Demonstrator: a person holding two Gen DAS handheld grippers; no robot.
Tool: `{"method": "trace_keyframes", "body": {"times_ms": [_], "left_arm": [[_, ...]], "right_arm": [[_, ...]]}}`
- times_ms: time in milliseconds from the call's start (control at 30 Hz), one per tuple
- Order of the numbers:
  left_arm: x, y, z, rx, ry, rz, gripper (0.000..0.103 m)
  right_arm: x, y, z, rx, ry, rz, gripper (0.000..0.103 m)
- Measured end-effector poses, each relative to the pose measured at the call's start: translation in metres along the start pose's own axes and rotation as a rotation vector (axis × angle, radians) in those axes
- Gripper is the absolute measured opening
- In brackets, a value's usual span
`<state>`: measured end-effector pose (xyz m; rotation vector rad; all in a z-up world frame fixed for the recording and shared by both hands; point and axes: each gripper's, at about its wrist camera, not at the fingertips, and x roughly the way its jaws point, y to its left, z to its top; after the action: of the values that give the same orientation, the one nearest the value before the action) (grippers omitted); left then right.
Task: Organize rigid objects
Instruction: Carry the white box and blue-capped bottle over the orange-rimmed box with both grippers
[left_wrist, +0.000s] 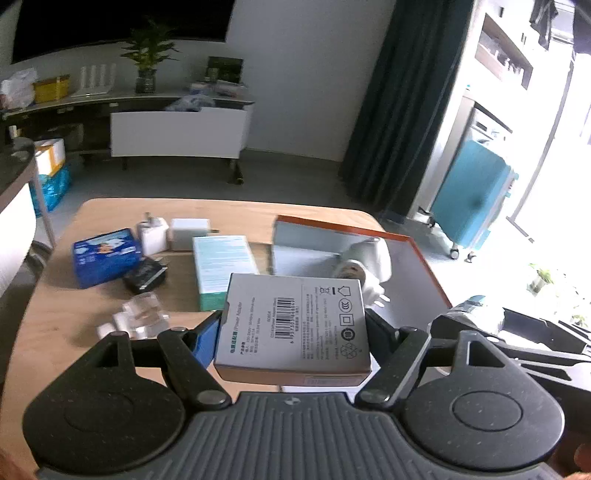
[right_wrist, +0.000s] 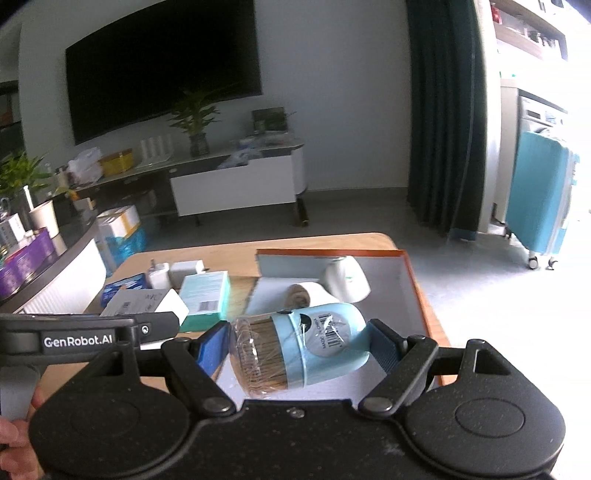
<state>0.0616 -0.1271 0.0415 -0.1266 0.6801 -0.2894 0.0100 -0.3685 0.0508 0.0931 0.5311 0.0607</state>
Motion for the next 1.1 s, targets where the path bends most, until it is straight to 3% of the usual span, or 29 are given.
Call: {"method": "trace_keyframes", "body": {"times_ms": [467, 1100], "left_arm": [[0.025, -0.038, 0.011, 0.051, 0.013, -0.048, 0.079], [0.04, -0.044, 0.005, 0.043, 0.06, -0.028, 0.079]], "right_arm": [[-0.002, -0.04, 0.006, 0.077, -0.026, -0.081, 0.095], [0.02, -0.051, 0.015, 0.074, -0.003, -0.078, 0.095]]}}
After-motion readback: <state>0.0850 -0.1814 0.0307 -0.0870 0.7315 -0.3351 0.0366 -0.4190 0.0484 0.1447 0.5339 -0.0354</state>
